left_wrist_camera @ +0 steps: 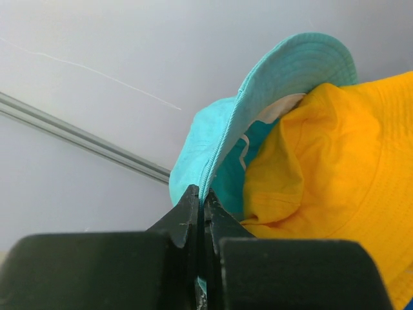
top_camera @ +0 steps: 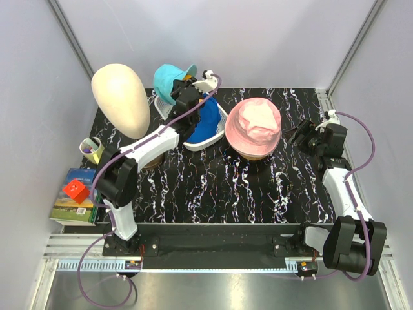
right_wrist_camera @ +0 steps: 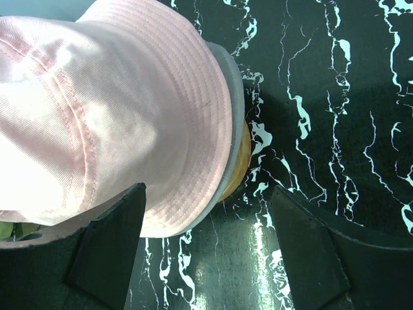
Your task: Stack the hats
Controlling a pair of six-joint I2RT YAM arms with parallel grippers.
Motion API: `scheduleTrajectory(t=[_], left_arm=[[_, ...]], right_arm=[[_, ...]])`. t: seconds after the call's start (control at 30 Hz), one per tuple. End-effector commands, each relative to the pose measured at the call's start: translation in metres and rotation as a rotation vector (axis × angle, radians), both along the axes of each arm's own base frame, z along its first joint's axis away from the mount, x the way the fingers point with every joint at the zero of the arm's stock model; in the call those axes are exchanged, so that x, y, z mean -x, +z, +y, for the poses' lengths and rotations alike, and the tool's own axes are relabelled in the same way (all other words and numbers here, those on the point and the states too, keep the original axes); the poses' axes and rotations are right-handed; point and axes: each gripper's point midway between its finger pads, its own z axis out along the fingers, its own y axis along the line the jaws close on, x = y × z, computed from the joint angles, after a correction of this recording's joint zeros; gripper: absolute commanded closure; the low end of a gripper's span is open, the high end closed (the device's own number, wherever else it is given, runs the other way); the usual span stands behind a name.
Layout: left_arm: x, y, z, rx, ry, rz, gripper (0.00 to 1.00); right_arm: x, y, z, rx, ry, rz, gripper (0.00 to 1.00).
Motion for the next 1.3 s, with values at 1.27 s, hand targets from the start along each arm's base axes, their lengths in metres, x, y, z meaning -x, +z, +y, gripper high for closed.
scheduleTrajectory(t=[1.27], left_arm=[[-0.01, 0.115, -0.031, -0.062, -0.076, -0.171, 1.0]], right_arm=[[0.002, 0.024, 0.004, 0.0, 0.025, -0.079, 0.14]])
